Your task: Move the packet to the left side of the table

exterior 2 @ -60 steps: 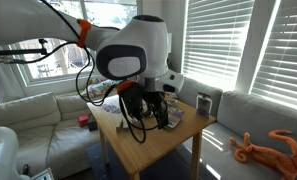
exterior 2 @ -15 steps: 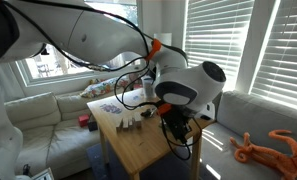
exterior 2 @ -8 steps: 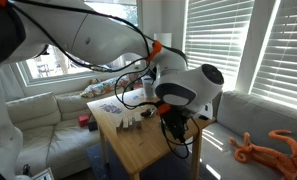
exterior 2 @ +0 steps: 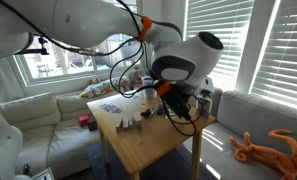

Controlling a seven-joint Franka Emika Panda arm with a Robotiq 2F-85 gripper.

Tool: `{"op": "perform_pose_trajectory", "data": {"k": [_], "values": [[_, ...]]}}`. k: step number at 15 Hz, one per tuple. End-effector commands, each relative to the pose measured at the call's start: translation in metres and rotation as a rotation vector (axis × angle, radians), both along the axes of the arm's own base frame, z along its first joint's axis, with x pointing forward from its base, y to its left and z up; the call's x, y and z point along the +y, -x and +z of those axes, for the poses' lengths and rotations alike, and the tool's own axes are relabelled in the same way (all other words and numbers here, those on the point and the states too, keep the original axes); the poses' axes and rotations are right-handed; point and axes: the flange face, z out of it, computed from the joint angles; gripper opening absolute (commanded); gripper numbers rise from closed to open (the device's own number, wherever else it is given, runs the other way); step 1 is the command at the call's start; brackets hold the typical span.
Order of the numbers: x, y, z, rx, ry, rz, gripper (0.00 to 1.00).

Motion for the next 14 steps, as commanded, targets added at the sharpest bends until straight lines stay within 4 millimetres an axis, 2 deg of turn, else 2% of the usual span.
{"op": "perform_pose_trajectory", "data": {"k": [1, 3, 6, 7, 8, 10, 13, 14], "values": [[0.027, 0.027, 0.066, 0.064, 0.047, 0.169, 0.00], [0.044, 0.041, 0.092, 0.136, 0.030, 0.268, 0.00], [0.081, 0.052, 0.119, 0.239, -0.099, 0.384, 0.00], [0.091, 0.053, 0.121, 0.277, -0.135, 0.413, 0.00], [0.076, 0.054, 0.111, 0.224, -0.085, 0.375, 0.01], [0.089, 0.056, 0.118, 0.261, -0.107, 0.409, 0.01], [0.091, 0.054, 0.115, 0.271, -0.111, 0.413, 0.00], [0.098, 0.051, 0.110, 0.309, -0.131, 0.365, 0.00]]}}
